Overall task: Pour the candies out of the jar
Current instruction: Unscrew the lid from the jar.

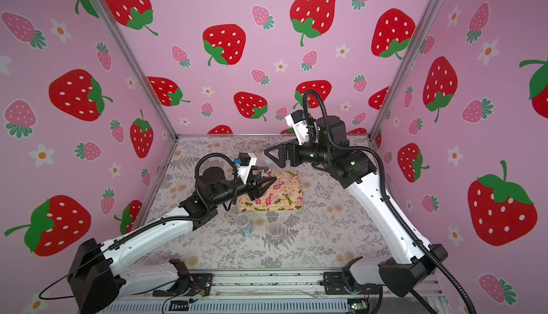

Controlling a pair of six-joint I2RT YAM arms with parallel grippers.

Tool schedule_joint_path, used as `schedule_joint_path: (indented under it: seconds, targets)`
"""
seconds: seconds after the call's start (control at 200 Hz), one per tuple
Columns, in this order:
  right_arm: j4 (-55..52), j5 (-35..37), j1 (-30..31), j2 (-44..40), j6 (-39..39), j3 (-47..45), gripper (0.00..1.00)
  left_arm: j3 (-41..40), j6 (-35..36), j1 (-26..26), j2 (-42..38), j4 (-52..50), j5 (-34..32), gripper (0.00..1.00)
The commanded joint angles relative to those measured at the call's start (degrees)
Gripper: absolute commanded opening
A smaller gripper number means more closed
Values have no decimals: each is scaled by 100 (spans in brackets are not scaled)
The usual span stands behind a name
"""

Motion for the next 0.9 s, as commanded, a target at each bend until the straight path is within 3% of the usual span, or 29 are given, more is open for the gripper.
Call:
schedule_joint_path:
  seconds: [0.0, 0.245, 0.535, 0.67, 0.8, 0.895]
  targets:
    - [26, -7, 80, 94, 147, -76, 97, 115, 120, -39, -30, 308, -40, 38]
    - [105, -146, 185, 298, 161, -97, 88, 124, 155, -51, -30, 227, -46, 38]
    - [83, -115, 246, 352, -44, 9, 57, 183, 183, -58, -12, 142, 44, 38]
    - [80, -410, 240, 369, -258, 102, 53, 193, 176, -62, -72, 80, 126, 38]
    - [3, -767, 181, 387, -736, 297, 46, 317, 125, -63, -144, -110, 606, 38]
    - [237, -1607, 60, 412, -1245, 360, 47, 556, 92, -61, -162, -462, 1387, 38]
